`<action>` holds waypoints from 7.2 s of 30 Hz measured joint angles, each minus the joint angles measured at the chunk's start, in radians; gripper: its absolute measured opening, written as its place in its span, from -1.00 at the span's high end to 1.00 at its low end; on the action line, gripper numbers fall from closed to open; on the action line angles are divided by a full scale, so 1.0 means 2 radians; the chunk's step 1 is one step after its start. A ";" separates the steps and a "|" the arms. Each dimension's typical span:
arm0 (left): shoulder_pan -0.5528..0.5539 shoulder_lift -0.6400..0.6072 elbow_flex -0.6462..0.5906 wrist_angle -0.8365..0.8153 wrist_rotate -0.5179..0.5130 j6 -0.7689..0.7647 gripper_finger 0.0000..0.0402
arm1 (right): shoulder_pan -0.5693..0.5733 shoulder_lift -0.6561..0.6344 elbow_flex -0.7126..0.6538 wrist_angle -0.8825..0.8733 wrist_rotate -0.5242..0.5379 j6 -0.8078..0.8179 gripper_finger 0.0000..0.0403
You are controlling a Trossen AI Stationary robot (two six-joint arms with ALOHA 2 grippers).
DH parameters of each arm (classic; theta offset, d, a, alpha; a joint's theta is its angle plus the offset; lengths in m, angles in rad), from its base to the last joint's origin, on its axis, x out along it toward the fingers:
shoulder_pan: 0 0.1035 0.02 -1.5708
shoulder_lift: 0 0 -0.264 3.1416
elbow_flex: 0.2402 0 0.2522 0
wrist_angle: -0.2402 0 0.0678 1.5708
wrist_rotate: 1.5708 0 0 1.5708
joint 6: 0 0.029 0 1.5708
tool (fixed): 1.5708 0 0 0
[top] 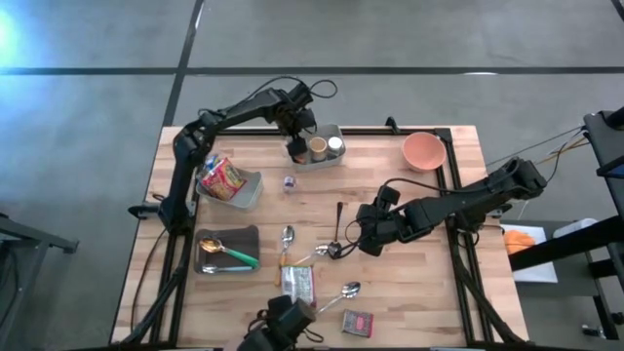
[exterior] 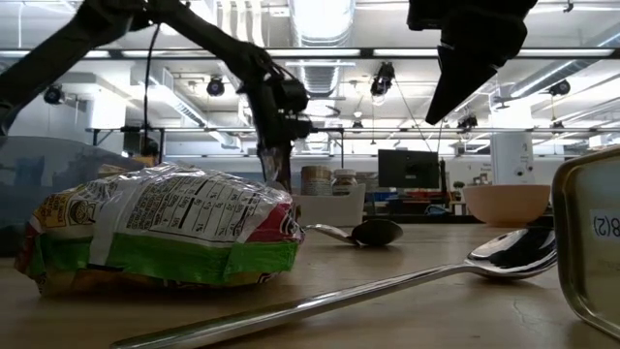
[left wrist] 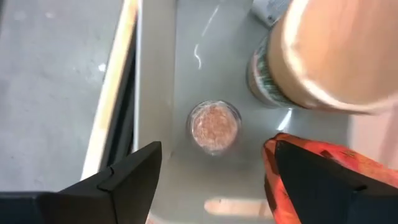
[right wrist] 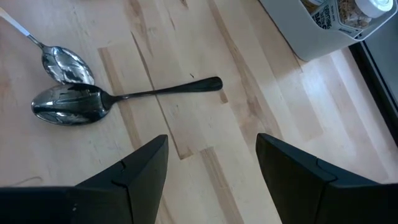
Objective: Pick & Place Food Item
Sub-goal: Put the orange spoon into the black bin
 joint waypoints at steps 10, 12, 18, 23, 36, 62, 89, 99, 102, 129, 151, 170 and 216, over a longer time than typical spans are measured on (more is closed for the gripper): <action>-0.019 -0.074 -0.001 -0.060 0.002 0.011 -0.59 | 0.000 0.000 0.000 -0.003 0.000 0.000 -0.20; -0.026 -0.084 -0.001 -0.067 0.002 0.015 -0.59 | 0.000 0.000 0.000 -0.003 0.000 0.000 -0.20; -0.041 -0.103 -0.002 -0.068 -0.019 0.013 -0.59 | 0.000 0.000 0.000 -0.003 -0.004 0.004 -0.20; -0.071 -0.110 -0.005 -0.069 -0.018 0.027 -0.56 | 0.000 0.000 0.000 -0.004 -0.005 0.004 -0.20; -0.244 -0.110 -0.129 0.036 -0.015 0.204 -0.12 | 0.002 0.000 0.000 -0.005 -0.058 0.002 -0.20; -0.315 -0.112 -0.228 0.192 0.033 0.178 -0.03 | 0.074 -0.072 -0.022 0.016 -0.011 0.045 -0.20; -0.392 -0.108 -0.289 0.247 -0.013 -0.330 -0.02 | 0.073 -0.076 -0.018 0.025 -0.014 0.034 -0.20; -0.416 -0.108 -0.298 0.258 -0.017 -0.314 -0.02 | 0.073 -0.076 -0.018 0.025 -0.014 0.032 -0.20; -0.419 -0.103 -0.299 0.259 -0.019 -0.318 -0.02 | 0.073 -0.076 -0.018 0.027 -0.014 0.032 -0.20; -0.425 -0.055 -0.301 0.288 -0.019 -0.337 0.95 | 0.073 -0.076 -0.018 0.029 -0.017 0.032 -0.20; -0.424 -0.252 -0.312 0.337 -0.119 -0.321 1.00 | 0.073 -0.076 -0.053 0.278 -0.023 -0.099 -0.20; -0.426 -0.386 -0.514 0.787 -0.108 -0.274 1.00 | 0.065 -0.071 -0.089 0.551 -0.007 -0.222 -0.20; -0.429 -0.380 -0.514 0.853 -0.026 -0.231 1.00 | 0.011 0.062 -0.042 0.672 -0.043 -0.256 0.94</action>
